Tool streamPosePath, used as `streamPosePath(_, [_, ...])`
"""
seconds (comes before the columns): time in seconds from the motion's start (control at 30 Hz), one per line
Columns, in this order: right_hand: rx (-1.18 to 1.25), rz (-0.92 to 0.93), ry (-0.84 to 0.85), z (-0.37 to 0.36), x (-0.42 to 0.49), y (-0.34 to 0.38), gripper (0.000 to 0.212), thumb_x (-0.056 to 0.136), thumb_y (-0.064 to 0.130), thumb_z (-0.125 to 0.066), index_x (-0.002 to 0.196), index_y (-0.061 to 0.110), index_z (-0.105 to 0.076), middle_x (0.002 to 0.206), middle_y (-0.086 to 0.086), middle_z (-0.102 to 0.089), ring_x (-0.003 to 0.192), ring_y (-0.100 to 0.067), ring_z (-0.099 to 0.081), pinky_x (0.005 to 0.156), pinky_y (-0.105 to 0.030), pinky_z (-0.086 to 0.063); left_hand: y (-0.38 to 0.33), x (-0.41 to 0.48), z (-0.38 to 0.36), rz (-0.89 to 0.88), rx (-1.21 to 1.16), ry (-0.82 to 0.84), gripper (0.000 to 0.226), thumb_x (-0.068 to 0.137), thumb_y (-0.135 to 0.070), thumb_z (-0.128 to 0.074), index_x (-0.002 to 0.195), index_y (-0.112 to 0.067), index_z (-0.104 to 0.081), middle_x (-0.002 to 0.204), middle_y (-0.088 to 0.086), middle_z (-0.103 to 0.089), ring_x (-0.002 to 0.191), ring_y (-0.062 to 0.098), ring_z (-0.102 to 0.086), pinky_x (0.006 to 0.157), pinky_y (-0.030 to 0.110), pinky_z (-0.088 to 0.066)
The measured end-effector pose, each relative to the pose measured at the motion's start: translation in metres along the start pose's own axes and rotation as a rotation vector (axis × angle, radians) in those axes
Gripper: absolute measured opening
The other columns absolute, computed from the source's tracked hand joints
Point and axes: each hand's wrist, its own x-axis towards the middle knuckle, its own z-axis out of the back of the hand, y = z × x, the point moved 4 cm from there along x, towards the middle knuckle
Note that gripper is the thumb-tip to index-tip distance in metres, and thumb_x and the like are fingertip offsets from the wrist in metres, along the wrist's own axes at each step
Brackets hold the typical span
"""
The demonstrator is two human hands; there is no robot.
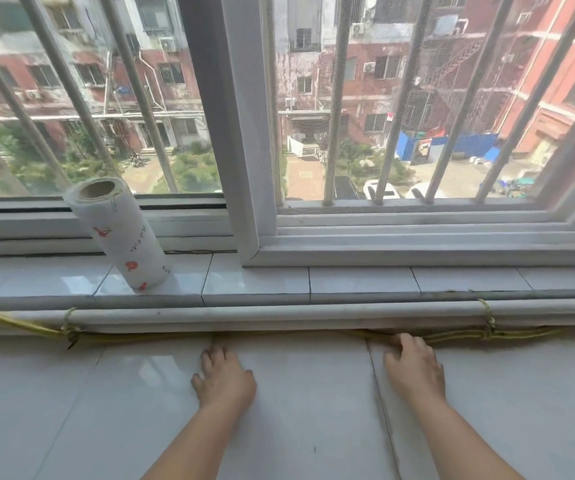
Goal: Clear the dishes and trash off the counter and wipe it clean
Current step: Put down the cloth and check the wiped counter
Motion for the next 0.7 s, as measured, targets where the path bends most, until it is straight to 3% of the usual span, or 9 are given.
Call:
streamPosePath(0.3, [0.076,0.004,0.021,0.006,-0.039,-0.009,0.042,0.094,0.025,-0.044,0.135,0.021,-0.045,0.137,-0.001,-0.047,0.126,-0.021,-0.041,0.102,-0.031,-0.033,-0.004,-0.038,0.001,-0.068,0.002,0.042,0.062,0.099,-0.033,-0.036,0.152,-0.016,-0.008,0.160,0.004,0.005,0.147,0.024,0.004,0.116,0.045,-0.013])
streamPosePath(0.5, [0.126,0.009,0.042,0.008,-0.073,-0.012,0.053,0.097,0.027,-0.042,0.147,0.019,-0.028,0.155,0.001,-0.027,0.142,-0.018,-0.023,0.114,-0.031,-0.023,-0.018,-0.064,-0.003,-0.196,-0.003,0.077,0.059,0.100,-0.035,-0.033,0.152,-0.020,-0.009,0.160,0.005,0.007,0.147,0.024,0.007,0.117,0.046,-0.011])
streamPosePath(0.7, [0.156,-0.053,0.038,0.015,-0.119,-0.024,0.053,0.098,0.028,-0.038,0.149,0.019,-0.026,0.158,-0.001,-0.019,0.145,-0.019,-0.015,0.117,-0.033,-0.017,-0.026,-0.106,-0.006,-0.337,-0.022,0.122,0.061,0.101,-0.038,-0.032,0.153,-0.021,-0.005,0.160,0.005,0.008,0.148,0.024,0.007,0.118,0.046,-0.012])
